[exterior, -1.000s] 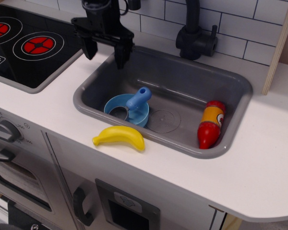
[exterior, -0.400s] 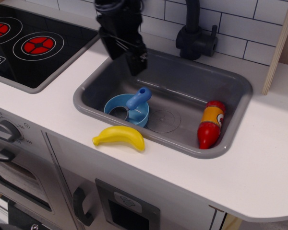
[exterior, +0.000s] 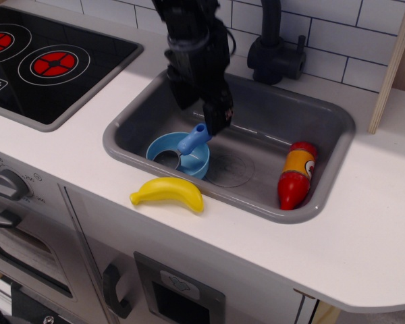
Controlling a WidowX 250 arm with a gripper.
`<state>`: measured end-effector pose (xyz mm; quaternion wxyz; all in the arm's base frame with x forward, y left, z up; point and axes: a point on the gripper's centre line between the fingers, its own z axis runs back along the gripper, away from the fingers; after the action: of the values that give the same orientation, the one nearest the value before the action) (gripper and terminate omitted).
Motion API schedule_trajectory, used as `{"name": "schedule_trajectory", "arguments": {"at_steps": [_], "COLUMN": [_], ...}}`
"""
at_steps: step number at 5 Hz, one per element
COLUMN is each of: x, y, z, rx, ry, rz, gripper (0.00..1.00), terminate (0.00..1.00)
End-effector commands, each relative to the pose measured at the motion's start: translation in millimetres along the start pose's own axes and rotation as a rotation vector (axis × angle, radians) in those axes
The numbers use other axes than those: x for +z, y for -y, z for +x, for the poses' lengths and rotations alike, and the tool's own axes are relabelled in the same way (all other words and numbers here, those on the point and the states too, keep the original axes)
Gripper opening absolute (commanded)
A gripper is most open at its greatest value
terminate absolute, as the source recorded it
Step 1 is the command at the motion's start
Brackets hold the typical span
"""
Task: Take spoon out of bowl sink
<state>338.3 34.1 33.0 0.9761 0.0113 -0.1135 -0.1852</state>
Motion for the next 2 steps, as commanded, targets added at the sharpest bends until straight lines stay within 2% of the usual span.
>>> {"name": "schedule_trajectory", "arguments": {"at_steps": [1,2], "x": [-7.5,-12.4], "y": [0.3,-4.2], "z": [-1.6,1.9], "rx": [-0.005,0.005], "ry": [0.009,0.004], "rz": [0.069,0.08], "gripper": [1.0,1.0], "terminate": [0.0,0.0]}}
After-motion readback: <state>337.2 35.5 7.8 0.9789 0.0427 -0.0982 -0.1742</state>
